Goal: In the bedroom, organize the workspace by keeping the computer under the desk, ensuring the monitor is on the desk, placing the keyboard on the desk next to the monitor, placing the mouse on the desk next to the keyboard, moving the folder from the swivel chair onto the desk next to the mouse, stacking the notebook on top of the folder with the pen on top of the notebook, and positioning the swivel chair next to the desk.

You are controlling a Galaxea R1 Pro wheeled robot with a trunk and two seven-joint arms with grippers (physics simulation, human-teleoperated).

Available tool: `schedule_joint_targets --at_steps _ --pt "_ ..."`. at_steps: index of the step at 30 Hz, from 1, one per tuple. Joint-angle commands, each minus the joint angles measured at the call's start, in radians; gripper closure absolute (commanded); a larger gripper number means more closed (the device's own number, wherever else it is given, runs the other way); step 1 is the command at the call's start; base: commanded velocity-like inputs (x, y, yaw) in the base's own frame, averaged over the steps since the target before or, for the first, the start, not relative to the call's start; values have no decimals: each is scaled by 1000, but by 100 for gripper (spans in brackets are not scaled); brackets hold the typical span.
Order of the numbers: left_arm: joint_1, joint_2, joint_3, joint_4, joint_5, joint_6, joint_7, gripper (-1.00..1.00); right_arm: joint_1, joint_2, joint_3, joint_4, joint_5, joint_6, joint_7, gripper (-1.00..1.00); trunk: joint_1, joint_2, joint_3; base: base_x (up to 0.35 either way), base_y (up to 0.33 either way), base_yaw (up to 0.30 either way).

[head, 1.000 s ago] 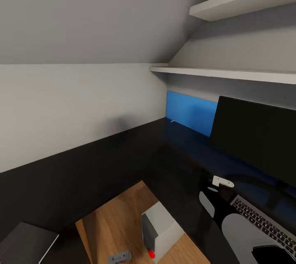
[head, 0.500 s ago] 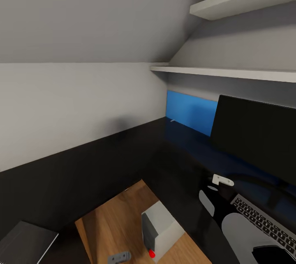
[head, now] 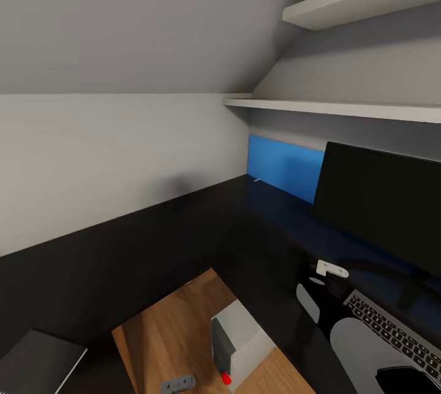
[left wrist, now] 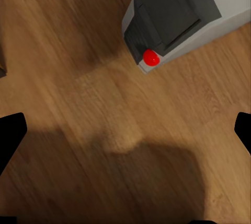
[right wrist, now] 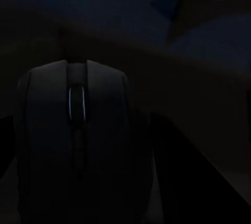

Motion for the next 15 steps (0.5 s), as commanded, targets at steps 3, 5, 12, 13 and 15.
schedule_joint_targets --at_steps 3,5,12,13,15 --pt "-1 1 -5 -2 4 2 8 -100 0 0 6 24 -19 5 -6 100 0 0 -1 0 0 0" --pt "-1 2 -4 -2 4 2 8 -100 1 0 6 24 -19 5 -6 100 0 0 -1 0 0 0" --pt "-1 2 -3 -2 5 2 8 -100 1 0 5 23 -19 5 -7 100 -19 35 14 0 0 0" --pt "-1 2 -3 -2 5 2 8 -100 1 -1 5 23 -19 5 -7 100 -23 42 18 0 0 0" --pt "-1 2 -3 -2 5 3 8 -100 1 0 4 23 -19 5 -7 100 -31 56 24 0 0 0"
